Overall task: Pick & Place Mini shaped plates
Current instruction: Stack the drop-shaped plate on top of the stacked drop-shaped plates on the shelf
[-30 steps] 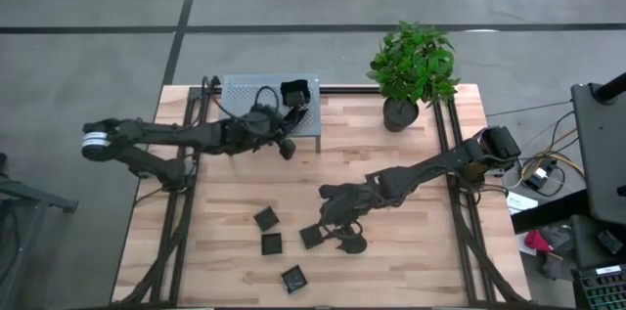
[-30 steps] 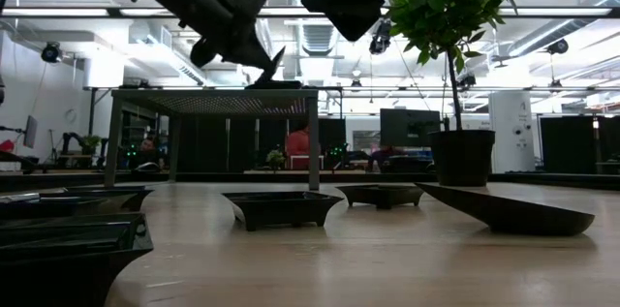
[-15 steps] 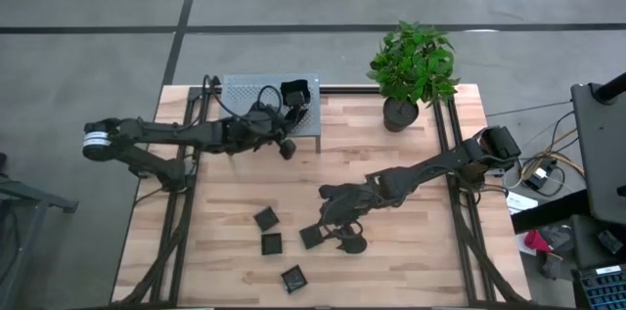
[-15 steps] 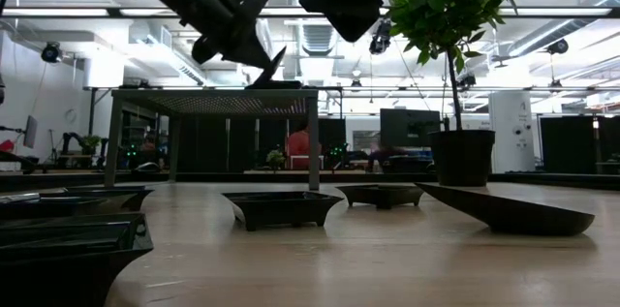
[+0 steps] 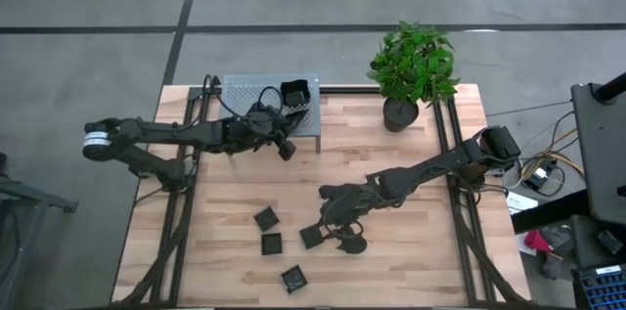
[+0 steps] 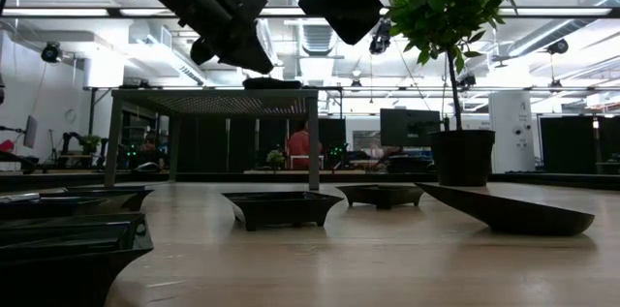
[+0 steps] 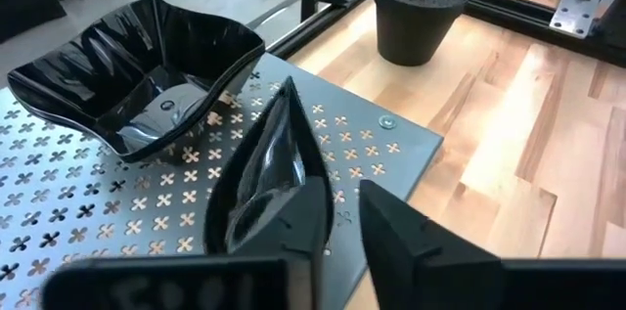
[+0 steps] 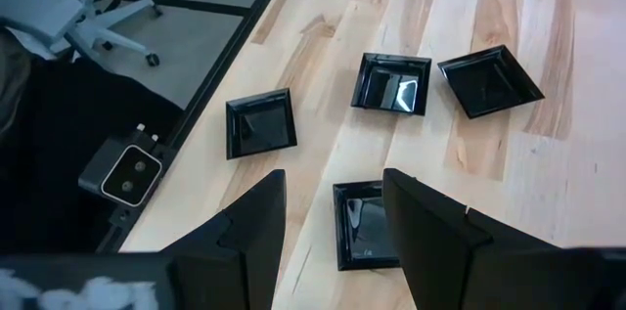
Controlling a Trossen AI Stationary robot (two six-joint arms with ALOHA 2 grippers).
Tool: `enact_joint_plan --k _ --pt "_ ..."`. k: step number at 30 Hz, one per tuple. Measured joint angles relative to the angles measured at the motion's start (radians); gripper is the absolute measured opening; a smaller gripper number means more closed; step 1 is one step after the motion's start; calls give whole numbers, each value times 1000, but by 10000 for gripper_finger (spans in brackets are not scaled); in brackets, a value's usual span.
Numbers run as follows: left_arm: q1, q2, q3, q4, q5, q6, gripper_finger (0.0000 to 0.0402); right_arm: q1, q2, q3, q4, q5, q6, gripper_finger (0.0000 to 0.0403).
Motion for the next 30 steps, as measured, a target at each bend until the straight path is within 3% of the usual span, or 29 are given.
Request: enact_joint_plan --k 9,30 --pt "-5 -30 0 2 0 -3 119 0 0 0 0 0 -4 166" --pt "-133 -116 0 -7 54 -137 122 -1 0 -21 1 -2 5 166"
